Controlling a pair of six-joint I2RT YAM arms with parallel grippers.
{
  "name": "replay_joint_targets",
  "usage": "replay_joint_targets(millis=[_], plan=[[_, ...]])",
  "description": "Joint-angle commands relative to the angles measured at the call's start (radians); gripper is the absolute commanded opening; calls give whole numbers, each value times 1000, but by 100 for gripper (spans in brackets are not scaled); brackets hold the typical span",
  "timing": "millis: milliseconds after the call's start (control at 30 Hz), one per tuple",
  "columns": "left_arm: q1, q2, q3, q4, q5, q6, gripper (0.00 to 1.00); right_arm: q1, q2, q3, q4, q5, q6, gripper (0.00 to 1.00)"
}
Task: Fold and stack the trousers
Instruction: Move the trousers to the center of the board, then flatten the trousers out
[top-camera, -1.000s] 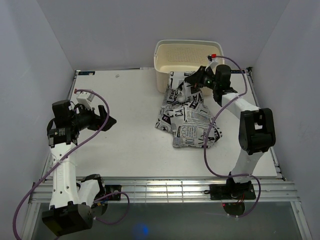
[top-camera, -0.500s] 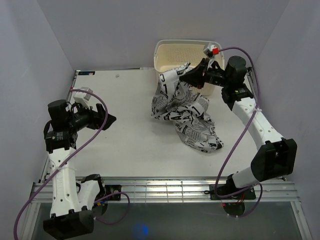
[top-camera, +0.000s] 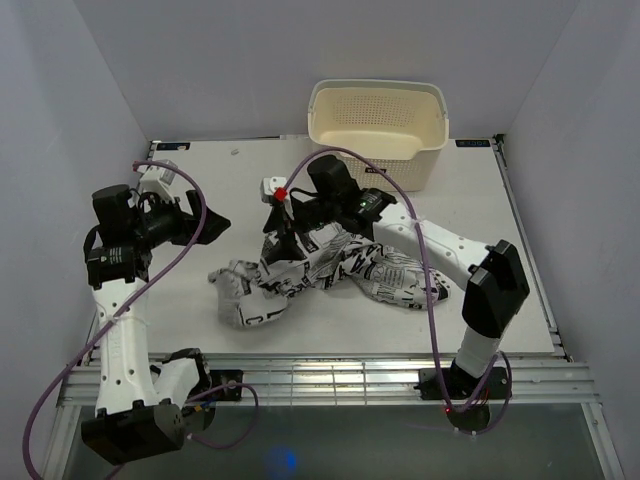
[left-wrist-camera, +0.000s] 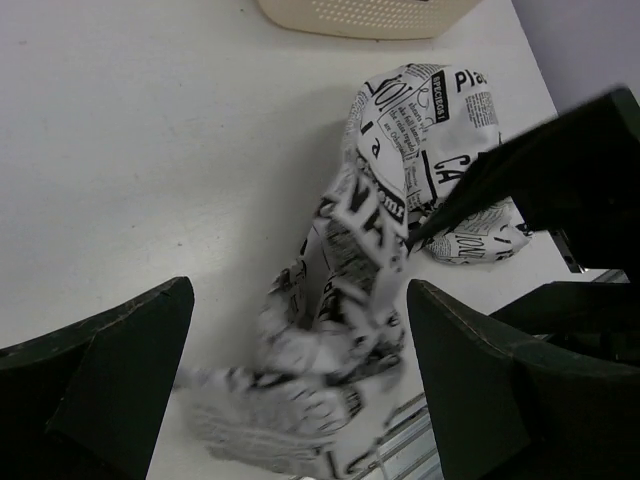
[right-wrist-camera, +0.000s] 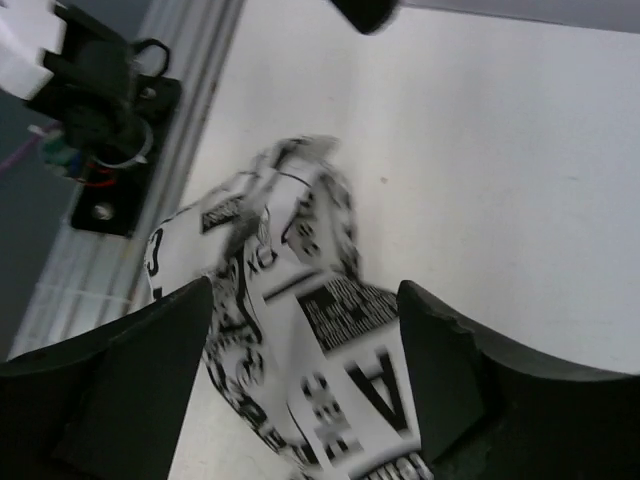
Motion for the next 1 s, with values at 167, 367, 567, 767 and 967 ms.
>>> replay_joint_targets(millis=[167,367,567,767,967], plan=[[7,121,2,-138,-77,122,98,-209,-110,71,-208,211,-8,98],[3,322,-67,-268,-169,478,98,-507,-207,-72,-556,338,-126,98],[-54,310,-148,-382,-179,802,98,-674,-319,-340,-674,469,-303,98],[-303,162,-418,-157,-474,881,98,-714,-349,-599,-628,522,-265,95],[-390,245,-578,70,-605,890,98,-746,-316,-644,-563,532,-212,90]])
